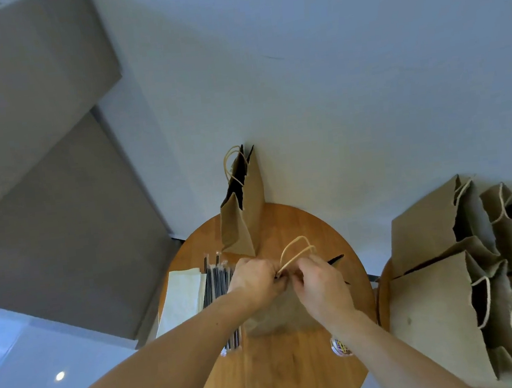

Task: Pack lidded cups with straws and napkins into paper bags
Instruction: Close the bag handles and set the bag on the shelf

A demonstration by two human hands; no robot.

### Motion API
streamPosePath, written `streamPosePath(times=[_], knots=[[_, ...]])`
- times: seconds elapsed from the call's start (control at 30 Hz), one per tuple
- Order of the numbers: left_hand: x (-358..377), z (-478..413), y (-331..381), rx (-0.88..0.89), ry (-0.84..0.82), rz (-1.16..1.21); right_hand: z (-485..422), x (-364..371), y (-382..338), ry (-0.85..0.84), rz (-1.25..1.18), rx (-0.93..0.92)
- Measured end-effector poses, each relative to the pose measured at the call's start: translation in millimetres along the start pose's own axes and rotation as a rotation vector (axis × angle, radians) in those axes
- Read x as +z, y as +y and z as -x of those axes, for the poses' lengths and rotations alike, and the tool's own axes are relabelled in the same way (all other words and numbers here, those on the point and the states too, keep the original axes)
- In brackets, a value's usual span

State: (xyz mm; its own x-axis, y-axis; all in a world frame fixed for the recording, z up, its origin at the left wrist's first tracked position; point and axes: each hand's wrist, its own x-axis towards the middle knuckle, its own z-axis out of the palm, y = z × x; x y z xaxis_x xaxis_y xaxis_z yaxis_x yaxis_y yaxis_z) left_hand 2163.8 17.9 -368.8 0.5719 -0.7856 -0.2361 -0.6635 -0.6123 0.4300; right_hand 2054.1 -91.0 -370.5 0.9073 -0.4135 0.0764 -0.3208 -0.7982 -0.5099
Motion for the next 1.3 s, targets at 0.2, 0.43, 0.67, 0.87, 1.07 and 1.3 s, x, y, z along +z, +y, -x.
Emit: streamPosePath(times=[0.2,0.43,0.67,0.87,1.07,1.3], knots=[[3.2,-1.4,-3.7,0.032,0.024,-0.019,-2.3,-4.0,5.0,-0.01,-0.072,0.031],[6.8,-0.1,-6.4,0.077,0.051,0.006,-8.7,-12.7,8.0,-0.145,0.136,-0.07],[7.4,3.5,-7.5,0.122,0.117,0.023,-12.3,-6.6,10.4,-0.207,0.258,-0.102],[13.7,5.0,-5.8,0.113,0.17,0.095,-12.1,-3.6,15.0,-0.225,0.321,-0.09],[15.9,5.3,-7.6,0.164,0.236,0.078,-13.1,0.8,12.1,-0.228,0.333,-0.062],[16.6,3.7,-8.9,0.101,0.18,-0.012,-11.8,-1.6,9.1,-0.248,0.393,-0.101]])
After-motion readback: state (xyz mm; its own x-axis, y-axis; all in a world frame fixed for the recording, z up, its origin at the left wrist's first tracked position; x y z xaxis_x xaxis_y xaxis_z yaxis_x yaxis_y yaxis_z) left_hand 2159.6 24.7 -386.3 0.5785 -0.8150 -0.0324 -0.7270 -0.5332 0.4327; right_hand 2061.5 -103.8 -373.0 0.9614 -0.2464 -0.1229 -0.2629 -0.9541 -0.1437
